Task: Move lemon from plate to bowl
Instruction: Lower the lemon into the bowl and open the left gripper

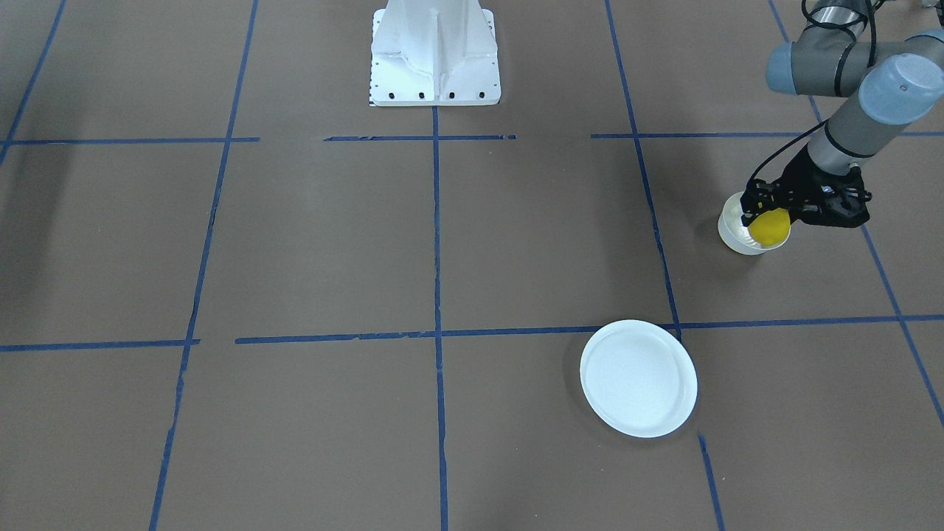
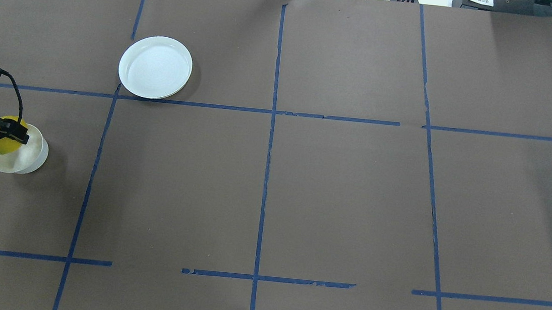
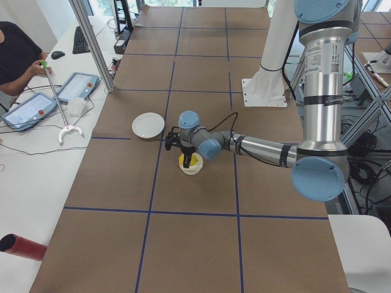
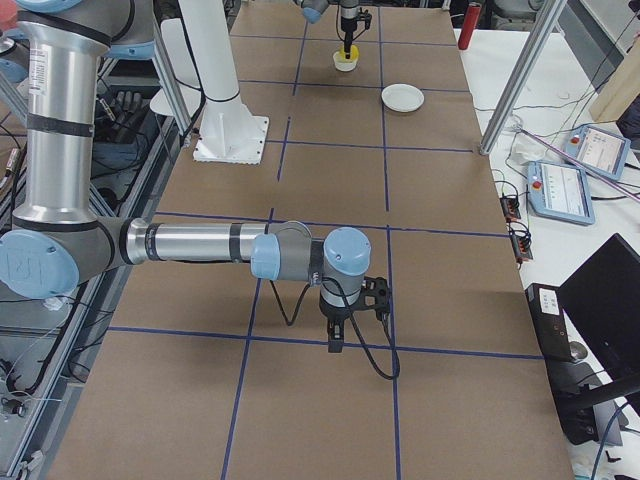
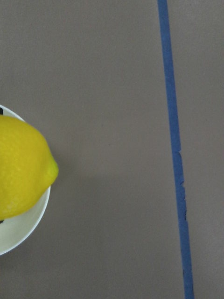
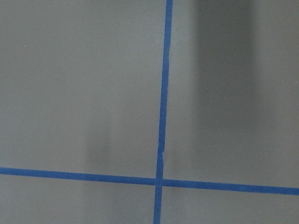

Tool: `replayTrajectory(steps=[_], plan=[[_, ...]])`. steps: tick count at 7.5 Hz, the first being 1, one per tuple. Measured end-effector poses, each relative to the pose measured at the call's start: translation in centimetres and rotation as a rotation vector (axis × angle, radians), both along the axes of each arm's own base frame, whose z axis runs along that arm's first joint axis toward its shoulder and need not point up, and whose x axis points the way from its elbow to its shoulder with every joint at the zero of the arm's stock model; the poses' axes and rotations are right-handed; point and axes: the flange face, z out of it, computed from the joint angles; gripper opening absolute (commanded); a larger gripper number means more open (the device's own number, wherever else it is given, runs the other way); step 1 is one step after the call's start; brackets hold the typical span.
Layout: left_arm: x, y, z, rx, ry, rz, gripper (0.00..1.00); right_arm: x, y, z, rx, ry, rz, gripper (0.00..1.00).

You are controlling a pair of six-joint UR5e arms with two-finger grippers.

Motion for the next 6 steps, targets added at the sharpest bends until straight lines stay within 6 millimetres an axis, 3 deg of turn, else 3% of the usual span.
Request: replayTrajectory(steps=[1,6], plan=[[0.33,0.18,0.16,-0.001,0.000,0.011,0.99,0.00,0.00,0.00,0.000,0.000,0.000,1.00],[-0.35,0.65,-0.51,0.017,0.006,0.019,1.00,0.00,0.00,0.00,0.000,0.000,0.000,1.00]])
